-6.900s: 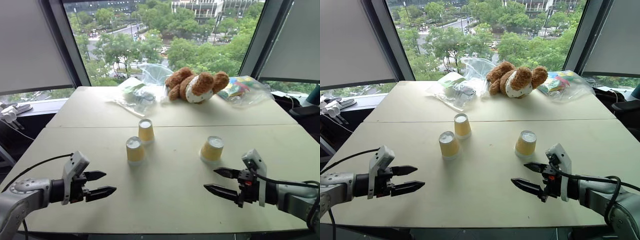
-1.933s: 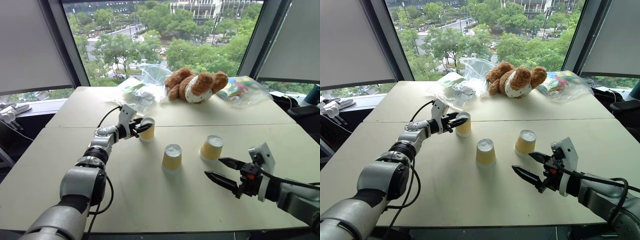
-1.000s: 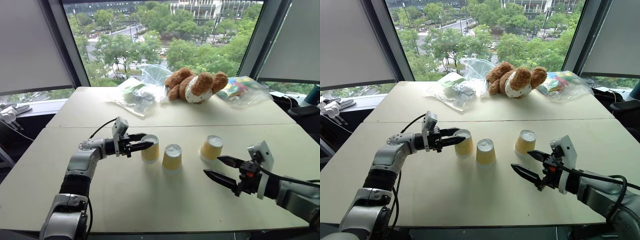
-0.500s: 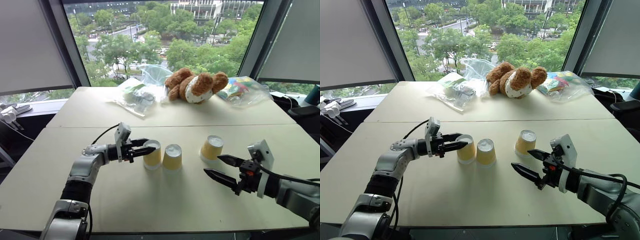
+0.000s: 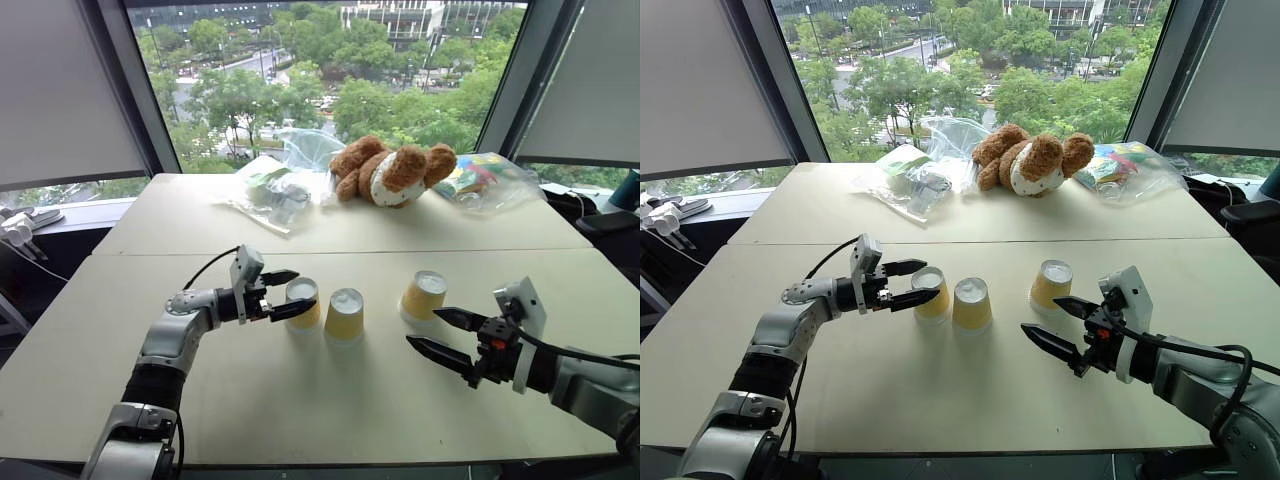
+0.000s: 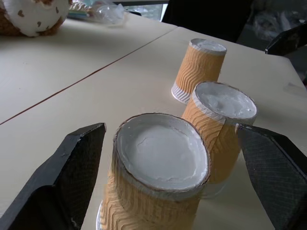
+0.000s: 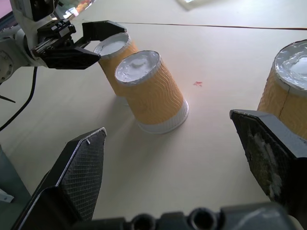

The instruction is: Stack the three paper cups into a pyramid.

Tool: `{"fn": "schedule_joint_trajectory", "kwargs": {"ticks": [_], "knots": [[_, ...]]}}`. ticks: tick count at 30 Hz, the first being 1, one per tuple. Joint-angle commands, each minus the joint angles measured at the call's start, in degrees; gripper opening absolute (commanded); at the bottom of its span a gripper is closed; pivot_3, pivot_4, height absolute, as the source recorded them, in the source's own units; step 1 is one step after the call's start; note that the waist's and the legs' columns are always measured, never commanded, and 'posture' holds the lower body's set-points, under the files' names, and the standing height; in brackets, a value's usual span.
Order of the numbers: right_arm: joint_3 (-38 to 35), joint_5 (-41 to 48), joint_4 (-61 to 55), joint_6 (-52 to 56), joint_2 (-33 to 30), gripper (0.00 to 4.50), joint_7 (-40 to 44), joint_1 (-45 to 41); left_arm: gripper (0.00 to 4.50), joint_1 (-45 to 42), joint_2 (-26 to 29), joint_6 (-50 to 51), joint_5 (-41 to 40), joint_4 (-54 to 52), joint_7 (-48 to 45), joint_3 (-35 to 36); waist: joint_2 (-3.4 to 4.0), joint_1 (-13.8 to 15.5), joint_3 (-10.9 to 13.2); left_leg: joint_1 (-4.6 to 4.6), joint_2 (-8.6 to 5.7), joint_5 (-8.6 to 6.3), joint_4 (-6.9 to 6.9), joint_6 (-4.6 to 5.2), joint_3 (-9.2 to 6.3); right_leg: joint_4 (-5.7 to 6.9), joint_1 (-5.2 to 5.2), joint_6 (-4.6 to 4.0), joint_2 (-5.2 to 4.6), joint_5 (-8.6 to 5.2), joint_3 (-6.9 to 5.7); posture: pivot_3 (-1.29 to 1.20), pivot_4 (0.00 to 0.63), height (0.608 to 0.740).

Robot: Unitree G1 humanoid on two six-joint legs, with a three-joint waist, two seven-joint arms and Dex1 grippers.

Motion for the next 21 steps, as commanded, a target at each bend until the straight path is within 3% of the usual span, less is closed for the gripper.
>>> {"fn": "schedule_joint_trajectory", "kwargs": {"ticks": [1,16,19,21], "knots": [[-0.8,-0.4,0.1,-0.7,-0.6,4.50,0.3,-0.7,4.42,0.7,1.0,1.3,-1.3,-2.4,-0.5,0.0,0.00,0.0,0.0,0.00,0.00,0.00,0.00,0.00,0.00,0.00,0.00,0.00,0.00,0.00,0.00,0.00,0.150,0.740],[-0.1,-1.5,0.2,-1.0,0.1,4.50,0.5,-1.0,4.42,-1.2,0.2,-0.2,-0.7,0.4,1.2,-0.3,0.00,0.0,0.0,0.00,0.00,0.00,0.00,0.00,0.00,-0.02,0.01,0.00,-0.01,0.00,0.00,0.00,0.150,0.740],[-0.3,-1.6,0.1,-1.0,0.1,4.50,0.6,-0.9,3.59,-1.5,0.0,-1.2,-0.3,1.2,1.6,-0.4,0.00,0.0,0.0,0.00,0.00,0.00,0.00,0.00,0.00,-0.02,0.01,0.00,0.00,0.00,0.00,0.00,0.150,0.740],[-0.4,-1.6,0.1,-1.0,0.1,4.50,0.6,-0.8,2.67,-1.6,0.0,-1.4,-0.4,1.4,1.5,-0.5,0.00,0.0,0.0,0.00,0.00,0.00,0.00,0.00,0.00,-0.02,0.00,0.00,-0.01,0.00,0.00,0.00,0.150,0.740]]}}
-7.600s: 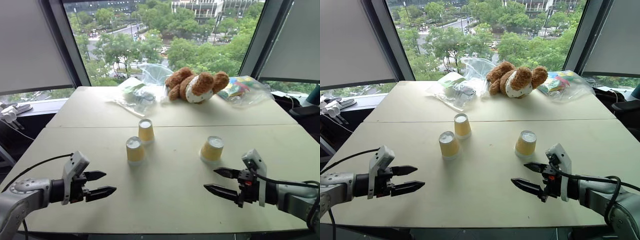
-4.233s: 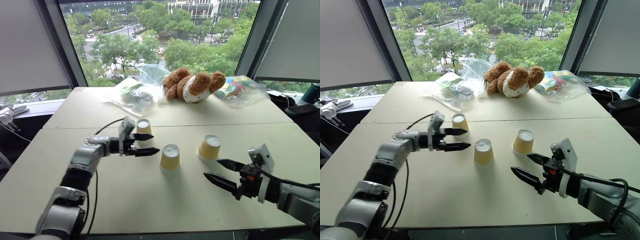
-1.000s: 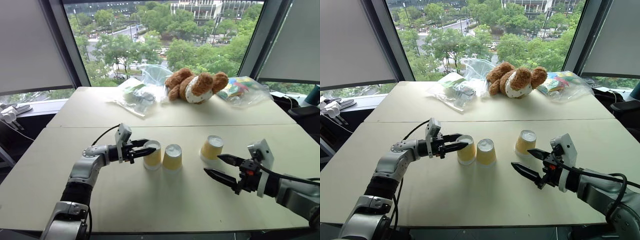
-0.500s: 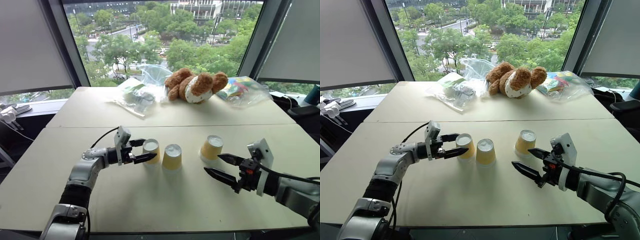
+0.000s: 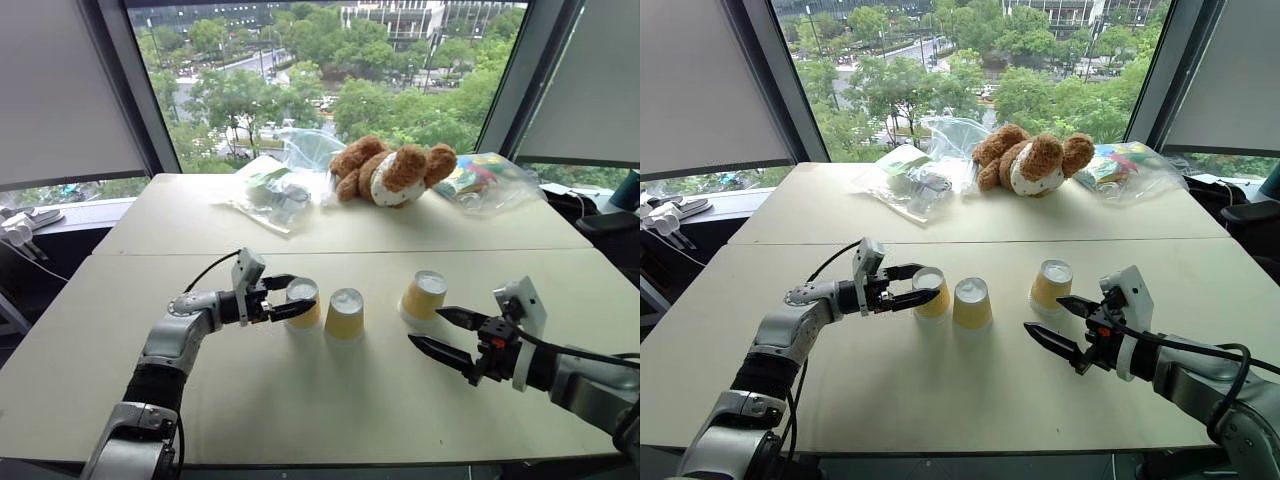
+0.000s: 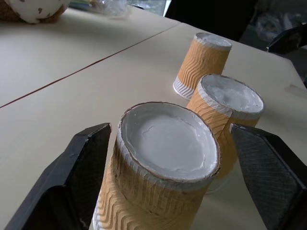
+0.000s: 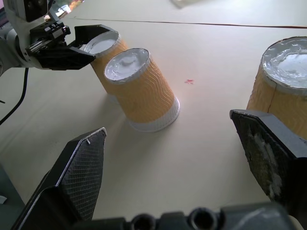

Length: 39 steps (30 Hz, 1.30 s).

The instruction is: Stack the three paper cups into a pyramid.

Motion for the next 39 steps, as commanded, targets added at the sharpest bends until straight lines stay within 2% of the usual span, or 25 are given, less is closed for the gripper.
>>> {"fn": "schedule_joint_trajectory", "kwargs": {"ticks": [1,12,21,28,39], "knots": [[-0.9,0.4,-1.0,-0.9,0.1,4.50,0.3,-0.4,2.18,-0.9,0.2,-1.2,-0.1,-0.3,0.1,0.4,0.00,0.0,0.0,0.00,0.00,0.00,0.00,0.00,0.00,0.00,0.00,0.00,0.00,0.00,0.00,0.00,0.150,0.740],[-0.5,-0.1,-0.6,-1.2,0.3,4.50,0.4,-0.6,2.18,1.4,2.3,5.9,-4.1,-6.1,-1.0,1.0,0.00,0.0,0.0,0.00,0.01,0.00,-0.01,0.00,-0.01,0.00,-0.01,0.00,0.00,0.00,0.00,0.00,0.150,0.740],[-0.1,-0.2,-0.6,-1.1,0.5,4.50,0.4,-0.8,2.18,0.0,-0.8,1.9,-2.9,-2.0,0.6,0.5,0.00,0.2,0.0,0.00,0.00,0.00,0.00,0.00,-0.01,-0.30,0.06,0.00,0.00,0.00,0.00,0.00,0.150,0.740],[-1.0,0.3,-1.7,-0.8,0.6,4.50,-0.2,0.5,2.18,-0.5,-2.1,2.9,-4.1,-0.9,0.2,0.8,0.00,0.1,0.0,0.00,0.00,0.00,-0.01,0.00,-0.01,-0.31,0.07,0.00,0.00,0.00,0.00,0.00,0.150,0.740],[-1.3,0.3,-1.6,-1.2,0.4,4.50,-0.4,1.0,2.18,1.6,1.0,2.6,-2.4,-1.1,-1.6,-0.3,0.01,0.0,0.0,0.03,0.01,0.00,-0.02,0.00,-0.01,-0.31,0.08,0.00,0.01,0.00,0.00,0.00,0.150,0.740]]}}
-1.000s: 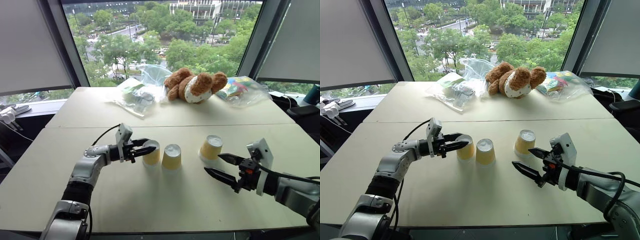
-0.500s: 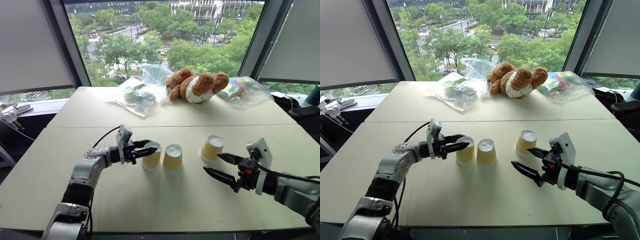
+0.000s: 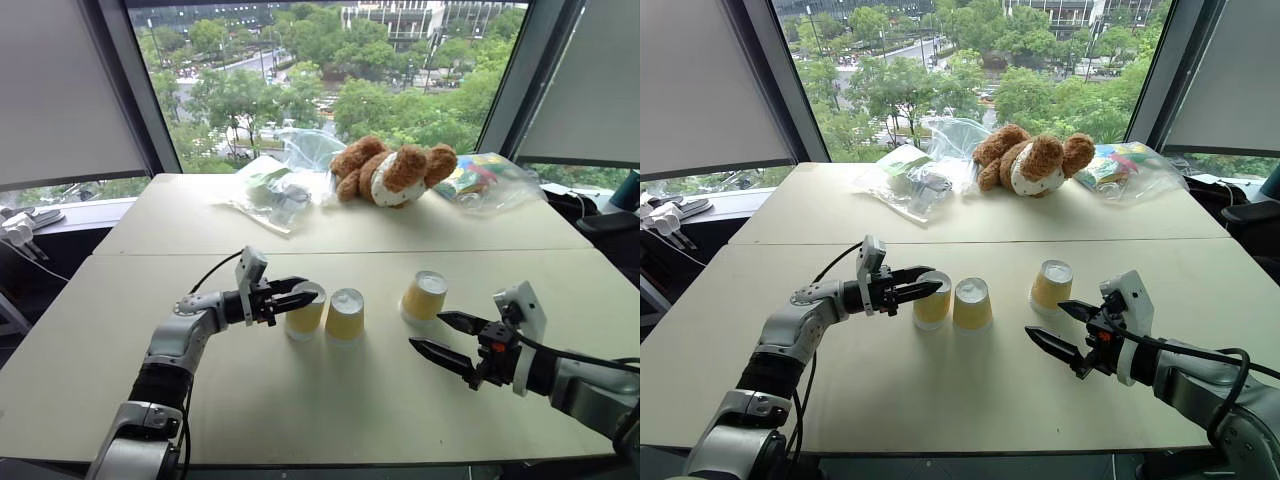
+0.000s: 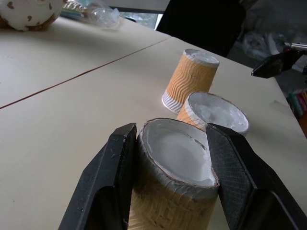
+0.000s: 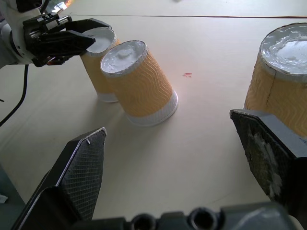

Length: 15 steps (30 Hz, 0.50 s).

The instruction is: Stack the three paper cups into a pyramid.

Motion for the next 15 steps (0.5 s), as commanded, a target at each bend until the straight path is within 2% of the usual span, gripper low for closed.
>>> {"fn": "schedule_joint_trajectory", "kwargs": {"ticks": [1,2,4,6,15], "knots": [[-1.3,0.4,-1.5,-1.2,0.2,4.50,0.1,-0.4,2.18,1.4,1.4,0.4,0.4,-0.9,-0.9,-0.4,0.01,0.0,0.0,0.00,0.00,0.00,0.00,0.00,0.00,0.00,0.00,0.00,0.00,0.00,0.00,0.00,0.150,0.740],[-1.2,0.3,-1.4,-1.3,0.2,4.50,0.1,-0.5,2.63,1.6,1.7,0.6,0.3,-1.1,-1.0,-0.3,0.01,0.1,0.0,0.00,0.00,0.00,0.00,0.00,0.00,0.00,0.02,0.00,0.00,0.00,0.00,0.00,0.150,0.740],[-1.1,0.1,-1.2,-1.4,0.2,4.50,0.1,-0.8,3.01,2.0,2.2,0.7,0.2,-1.3,-0.9,-0.1,0.01,0.1,0.0,0.01,0.00,0.00,0.01,0.00,-0.01,-0.01,0.04,0.00,0.00,0.00,0.00,0.00,0.150,0.740],[-1.1,0.0,-1.0,-1.5,0.2,4.50,0.2,-1.1,3.92,2.4,2.7,1.2,-0.1,-1.9,-0.9,-0.1,0.01,0.1,0.0,0.01,0.00,0.00,0.01,0.00,-0.01,-0.04,0.06,0.00,-0.01,0.00,0.00,0.00,0.150,0.740],[-0.2,-1.3,1.0,-2.2,0.0,4.50,0.7,-3.1,3.92,5.2,6.2,4.9,-1.8,-6.1,-3.1,0.0,0.02,-0.1,0.0,0.03,0.03,0.00,-0.04,0.00,-0.01,-0.04,0.03,0.00,0.01,0.00,0.00,0.00,0.150,0.740]]}}
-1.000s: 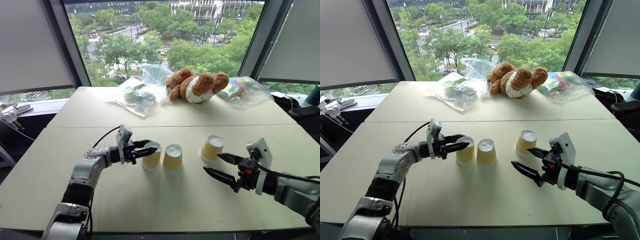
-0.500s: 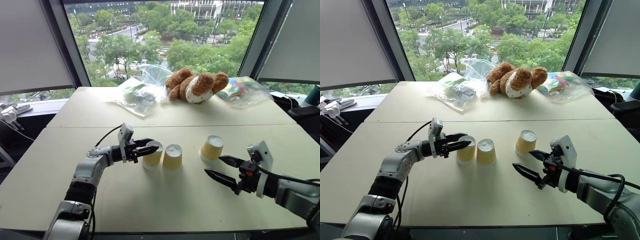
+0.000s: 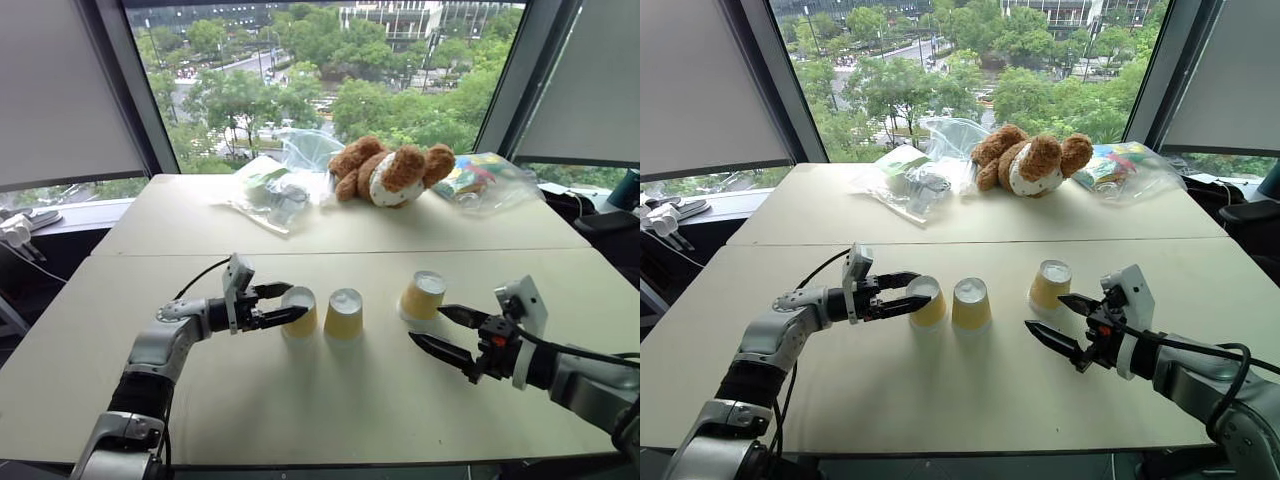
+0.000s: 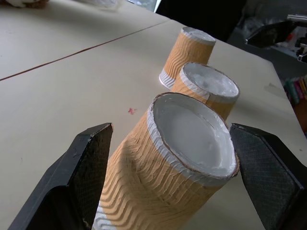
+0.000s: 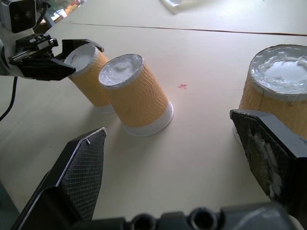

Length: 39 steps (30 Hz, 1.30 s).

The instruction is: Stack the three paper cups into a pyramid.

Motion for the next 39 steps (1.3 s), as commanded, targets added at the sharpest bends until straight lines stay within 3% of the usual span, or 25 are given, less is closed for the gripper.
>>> {"fn": "schedule_joint_trajectory", "kwargs": {"ticks": [1,11,13,14,28,39], "knots": [[-0.1,-0.5,-0.3,-1.2,0.1,4.50,0.5,-1.1,3.92,1.2,1.8,1.7,-0.1,-2.1,-0.9,-0.2,0.01,0.0,0.0,0.00,0.01,0.00,-0.01,0.00,0.00,0.00,-0.01,0.00,0.00,0.00,0.00,0.00,0.150,0.740],[0.9,-2.5,1.1,-2.1,1.0,4.50,0.3,-2.7,3.92,-1.1,0.6,-0.4,0.5,1.3,1.7,0.7,0.01,0.1,0.0,0.00,0.00,0.00,0.02,0.00,0.00,-0.01,0.02,0.00,0.00,0.00,0.00,0.00,0.150,0.740],[0.9,-2.7,1.0,-2.3,1.1,4.50,0.2,-2.7,4.45,-1.5,0.5,-0.2,0.3,1.7,1.7,0.9,0.01,0.1,0.0,0.00,0.00,0.00,0.01,0.00,0.01,-0.01,0.01,0.00,0.00,0.00,0.00,0.00,0.150,0.740],[0.9,-2.8,1.0,-2.3,1.1,4.50,0.2,-2.7,4.48,-1.7,0.5,-0.4,0.3,1.9,1.6,0.9,0.01,0.0,0.0,0.00,0.00,0.00,0.00,0.00,0.01,-0.01,0.00,0.00,0.00,0.00,0.00,0.00,0.150,0.740],[0.7,-3.0,0.9,-2.1,1.1,4.50,0.3,-2.4,4.48,-3.5,3.7,2.8,-2.0,-0.5,-1.0,2.1,0.01,0.1,0.0,-0.02,0.00,0.00,-0.02,0.00,0.01,-0.03,-0.03,0.00,0.00,0.00,0.01,0.00,0.150,0.740],[0.7,-3.3,1.4,-2.0,1.5,4.50,0.2,-3.1,4.48,-5.1,0.1,-7.3,4.8,5.4,-2.2,-3.4,0.01,0.1,0.0,-0.03,-0.01,0.00,-0.02,0.00,0.01,-0.06,-0.02,0.00,0.00,0.00,0.00,0.00,0.150,0.740]]}}
